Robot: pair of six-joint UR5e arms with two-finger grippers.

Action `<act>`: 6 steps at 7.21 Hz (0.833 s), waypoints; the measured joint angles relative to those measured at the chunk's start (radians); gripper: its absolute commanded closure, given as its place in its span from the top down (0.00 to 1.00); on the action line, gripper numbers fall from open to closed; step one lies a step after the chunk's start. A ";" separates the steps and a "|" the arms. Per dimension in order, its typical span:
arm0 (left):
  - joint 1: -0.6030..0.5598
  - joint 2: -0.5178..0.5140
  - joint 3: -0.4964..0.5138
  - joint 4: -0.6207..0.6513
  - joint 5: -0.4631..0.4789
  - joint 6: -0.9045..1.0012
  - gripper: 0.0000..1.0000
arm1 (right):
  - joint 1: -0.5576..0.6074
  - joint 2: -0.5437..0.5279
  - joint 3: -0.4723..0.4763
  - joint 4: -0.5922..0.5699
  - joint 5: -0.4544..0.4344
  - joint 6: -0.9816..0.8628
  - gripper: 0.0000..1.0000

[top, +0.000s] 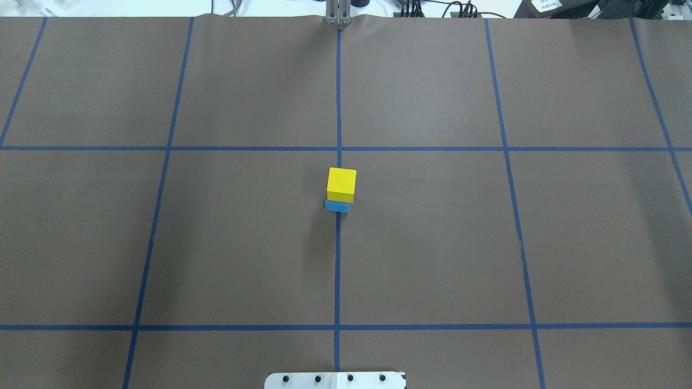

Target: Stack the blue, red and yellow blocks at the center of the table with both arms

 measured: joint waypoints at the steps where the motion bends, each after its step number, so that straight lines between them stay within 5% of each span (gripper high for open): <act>1: 0.000 -0.004 0.011 -0.006 -0.013 0.004 1.00 | 0.000 0.000 0.001 0.000 0.000 0.000 1.00; 6: 0.000 -0.007 0.029 -0.056 -0.017 0.008 1.00 | 0.000 0.000 0.001 0.001 0.000 0.000 1.00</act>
